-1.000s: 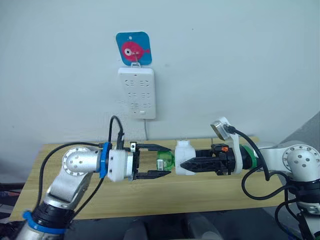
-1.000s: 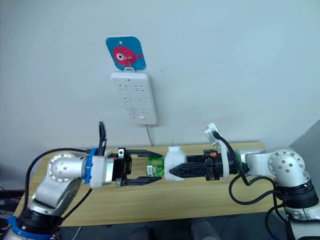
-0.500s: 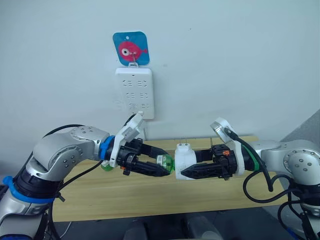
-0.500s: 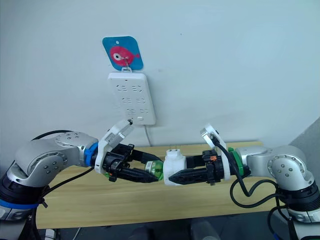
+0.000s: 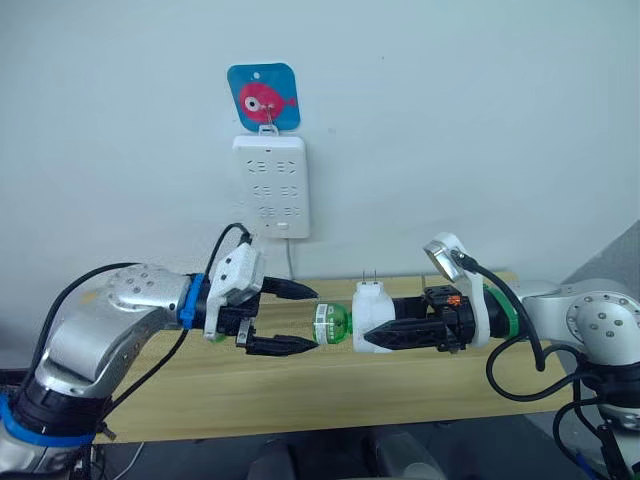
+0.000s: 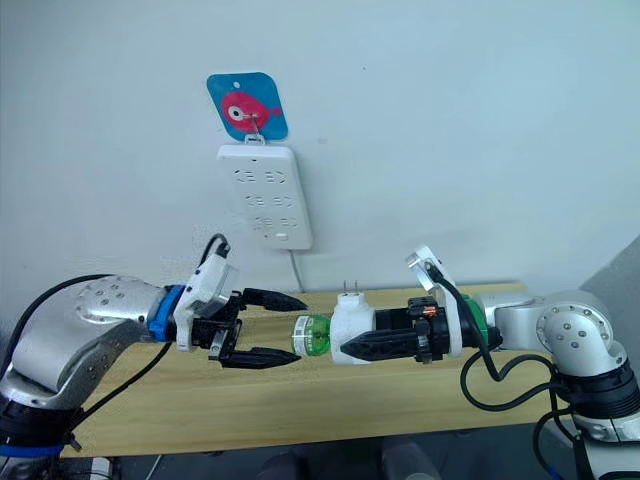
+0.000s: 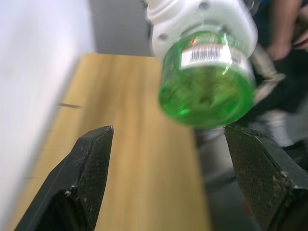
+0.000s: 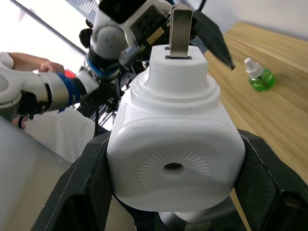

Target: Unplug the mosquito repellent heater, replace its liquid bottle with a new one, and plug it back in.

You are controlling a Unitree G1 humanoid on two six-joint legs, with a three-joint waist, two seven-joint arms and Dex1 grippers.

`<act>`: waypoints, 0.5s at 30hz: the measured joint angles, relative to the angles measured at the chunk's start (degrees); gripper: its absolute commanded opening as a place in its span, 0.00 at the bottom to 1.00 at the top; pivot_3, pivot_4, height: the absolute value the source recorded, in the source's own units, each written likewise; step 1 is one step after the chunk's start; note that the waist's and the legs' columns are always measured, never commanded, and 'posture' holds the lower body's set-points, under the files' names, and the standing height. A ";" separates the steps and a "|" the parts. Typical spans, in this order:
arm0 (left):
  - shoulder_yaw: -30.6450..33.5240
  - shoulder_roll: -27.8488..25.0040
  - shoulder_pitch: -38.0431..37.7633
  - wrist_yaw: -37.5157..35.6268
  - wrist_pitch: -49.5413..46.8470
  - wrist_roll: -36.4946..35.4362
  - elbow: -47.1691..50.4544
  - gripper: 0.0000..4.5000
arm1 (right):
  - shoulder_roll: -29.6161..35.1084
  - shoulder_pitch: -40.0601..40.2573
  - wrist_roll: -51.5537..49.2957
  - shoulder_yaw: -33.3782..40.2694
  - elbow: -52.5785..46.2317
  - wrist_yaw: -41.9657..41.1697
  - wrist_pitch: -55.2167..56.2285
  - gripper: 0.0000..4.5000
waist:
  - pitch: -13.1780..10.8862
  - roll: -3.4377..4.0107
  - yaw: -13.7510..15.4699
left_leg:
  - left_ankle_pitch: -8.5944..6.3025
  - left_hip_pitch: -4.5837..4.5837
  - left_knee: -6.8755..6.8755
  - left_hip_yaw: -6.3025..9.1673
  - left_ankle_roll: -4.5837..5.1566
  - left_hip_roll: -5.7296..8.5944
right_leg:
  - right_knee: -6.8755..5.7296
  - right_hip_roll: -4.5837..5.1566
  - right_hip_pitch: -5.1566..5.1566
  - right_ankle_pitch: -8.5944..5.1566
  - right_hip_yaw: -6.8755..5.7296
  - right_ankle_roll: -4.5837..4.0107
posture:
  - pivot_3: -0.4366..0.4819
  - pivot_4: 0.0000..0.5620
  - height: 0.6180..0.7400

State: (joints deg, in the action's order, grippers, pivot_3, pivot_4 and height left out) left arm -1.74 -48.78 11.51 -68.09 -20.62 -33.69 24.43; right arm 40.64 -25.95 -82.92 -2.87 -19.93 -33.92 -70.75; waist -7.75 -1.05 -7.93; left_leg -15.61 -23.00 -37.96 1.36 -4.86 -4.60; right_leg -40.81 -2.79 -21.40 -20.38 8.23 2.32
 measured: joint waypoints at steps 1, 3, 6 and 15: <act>0.11 1.25 -1.00 0.04 3.25 1.46 -0.01 0.85 | -0.10 0.00 -0.02 0.05 0.25 0.27 -0.01 0.66 | 0.00 0.00 0.04 | 0.00 0.01 -0.01 -0.02 0.00 0.01 | -0.02 0.02 0.01 0.00 0.01 0.00 | 0.38 0.18 0.96; 0.20 5.14 -2.58 0.30 12.59 5.72 -0.44 0.85 | -0.48 -0.01 -0.58 0.06 0.54 0.42 -0.08 0.66 | 0.00 -0.01 0.13 | 0.00 0.00 -0.05 -0.02 0.00 0.01 | -0.02 0.03 0.03 0.01 0.00 0.00 | 0.39 0.18 0.96; 0.22 8.95 -2.57 1.03 22.38 9.67 -2.07 0.85 | -0.65 -0.26 -1.12 0.29 1.09 0.58 -0.20 0.66 | 0.00 -0.01 0.30 | 0.00 0.02 -0.08 -0.04 0.00 0.02 | -0.03 0.03 0.08 0.01 0.02 0.01 | 0.39 0.18 0.96; -1.94 14.39 -1.63 1.25 35.58 14.59 -7.33 0.85 | -1.00 -1.12 -1.13 0.56 1.69 0.77 -0.99 0.66 | 0.01 -0.01 0.10 | 0.00 0.01 -0.07 -0.03 0.01 0.02 | -0.03 0.03 0.06 0.02 0.01 0.02 | 0.37 0.18 0.96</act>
State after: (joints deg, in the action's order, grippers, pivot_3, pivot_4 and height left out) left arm -3.68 -34.39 9.88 -66.84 14.95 -19.11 17.10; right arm 39.64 -27.07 -84.06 -2.31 -18.24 -33.14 -71.73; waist -7.74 -1.06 -7.83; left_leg -15.61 -22.99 -38.03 1.34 -4.86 -4.57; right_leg -40.84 -2.76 -21.34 -20.36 8.24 2.34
